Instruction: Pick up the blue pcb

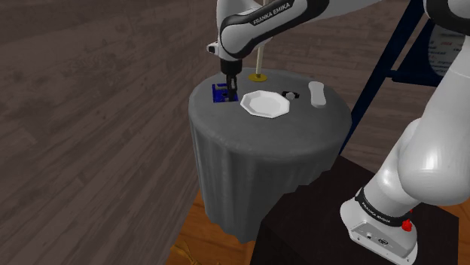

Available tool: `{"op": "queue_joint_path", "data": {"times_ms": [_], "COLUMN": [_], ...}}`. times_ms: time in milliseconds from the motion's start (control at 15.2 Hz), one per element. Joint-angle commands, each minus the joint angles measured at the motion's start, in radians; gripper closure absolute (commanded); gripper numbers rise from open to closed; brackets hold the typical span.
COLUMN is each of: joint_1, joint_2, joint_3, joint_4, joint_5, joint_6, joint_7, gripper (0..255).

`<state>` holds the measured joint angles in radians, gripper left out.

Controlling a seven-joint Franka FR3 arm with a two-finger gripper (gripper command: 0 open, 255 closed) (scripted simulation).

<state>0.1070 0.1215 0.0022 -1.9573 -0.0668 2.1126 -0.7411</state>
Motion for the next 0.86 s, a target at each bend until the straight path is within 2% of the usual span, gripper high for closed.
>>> {"op": "queue_joint_path", "data": {"times_ms": [0, 660, 792], "joint_1": [0.001, 0.001, 0.001], "joint_2": [-0.005, -0.038, -0.038], "joint_3": [0.001, 0.001, 0.001], "joint_4": [0.022, 0.116, 0.117], "joint_5": [0.001, 0.005, 0.005], "joint_6": [-0.026, -0.154, -0.156], "joint_7": [-0.001, -0.008, -0.009], "gripper": [255, 255, 255]}}
